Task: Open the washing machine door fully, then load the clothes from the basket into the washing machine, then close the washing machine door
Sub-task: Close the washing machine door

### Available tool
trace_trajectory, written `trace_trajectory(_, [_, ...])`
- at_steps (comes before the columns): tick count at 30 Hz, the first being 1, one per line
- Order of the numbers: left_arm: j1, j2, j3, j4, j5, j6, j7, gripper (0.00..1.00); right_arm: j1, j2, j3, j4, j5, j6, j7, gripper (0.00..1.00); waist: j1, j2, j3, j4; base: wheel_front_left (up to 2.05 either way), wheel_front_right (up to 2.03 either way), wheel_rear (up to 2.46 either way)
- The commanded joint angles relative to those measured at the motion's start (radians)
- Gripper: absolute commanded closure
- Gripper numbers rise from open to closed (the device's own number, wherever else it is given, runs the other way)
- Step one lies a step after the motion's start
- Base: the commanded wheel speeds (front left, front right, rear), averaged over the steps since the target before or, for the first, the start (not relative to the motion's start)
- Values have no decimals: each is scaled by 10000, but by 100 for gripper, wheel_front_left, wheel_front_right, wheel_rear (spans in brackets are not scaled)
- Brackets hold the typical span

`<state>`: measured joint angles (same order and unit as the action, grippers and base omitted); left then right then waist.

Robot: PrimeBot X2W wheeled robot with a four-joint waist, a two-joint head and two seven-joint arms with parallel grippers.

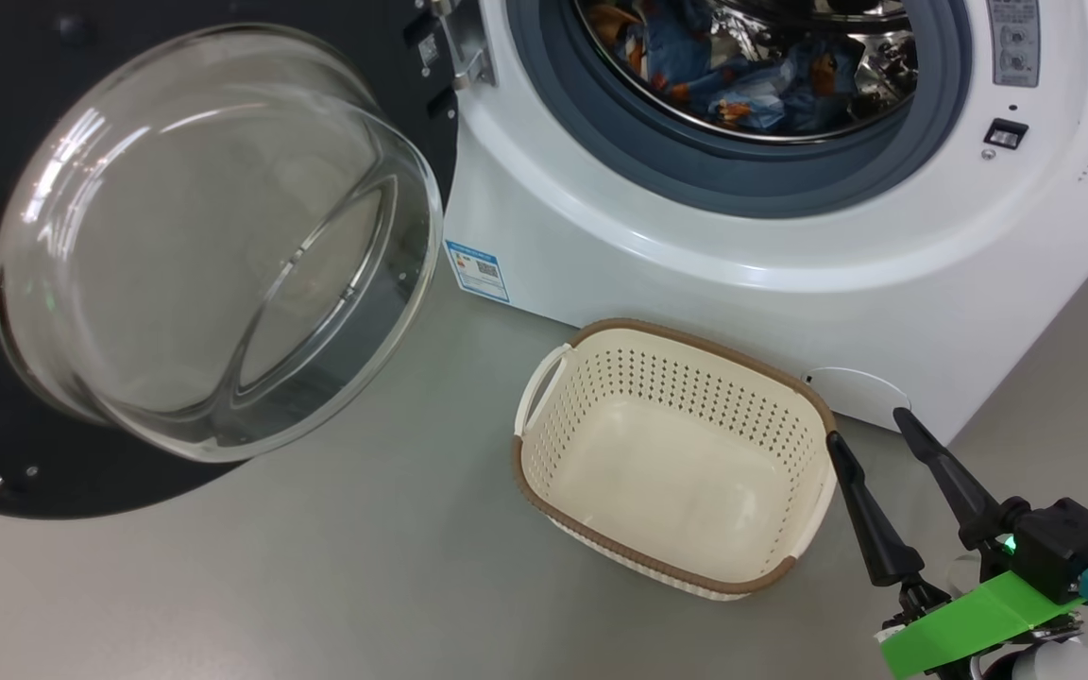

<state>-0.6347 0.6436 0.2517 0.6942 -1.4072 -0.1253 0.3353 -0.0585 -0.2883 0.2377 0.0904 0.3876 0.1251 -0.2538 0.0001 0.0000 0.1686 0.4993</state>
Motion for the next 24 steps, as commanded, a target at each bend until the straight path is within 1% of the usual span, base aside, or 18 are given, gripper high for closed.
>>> trace_trajectory(1, [-314, 951, 132, -85, -12, -53, 345, 100, -292, -169, 226, -286, 136, 56, -80, 0, -1, 0, 85, -71, 0, 0, 0])
trace_trajectory(6, [-645, 1103, -157, 338, -342, -53, 1371, 100, -340, -282, 183, -328, 110, 56, -80, 0, -1, 0, 288, -98, 0, 0, 0])
trace_trajectory(15, [-890, 1066, -572, 782, -672, -53, 2516, 100, -490, -347, 219, -324, 86, 56, -80, 0, -1, 0, 498, -143, 0, 0, 0])
trace_trajectory(24, [-643, 1054, -976, 495, -939, -53, 3701, 100, -506, -299, 218, -272, 100, 56, -80, 0, -1, 0, 389, -107, 0, 0, 0])
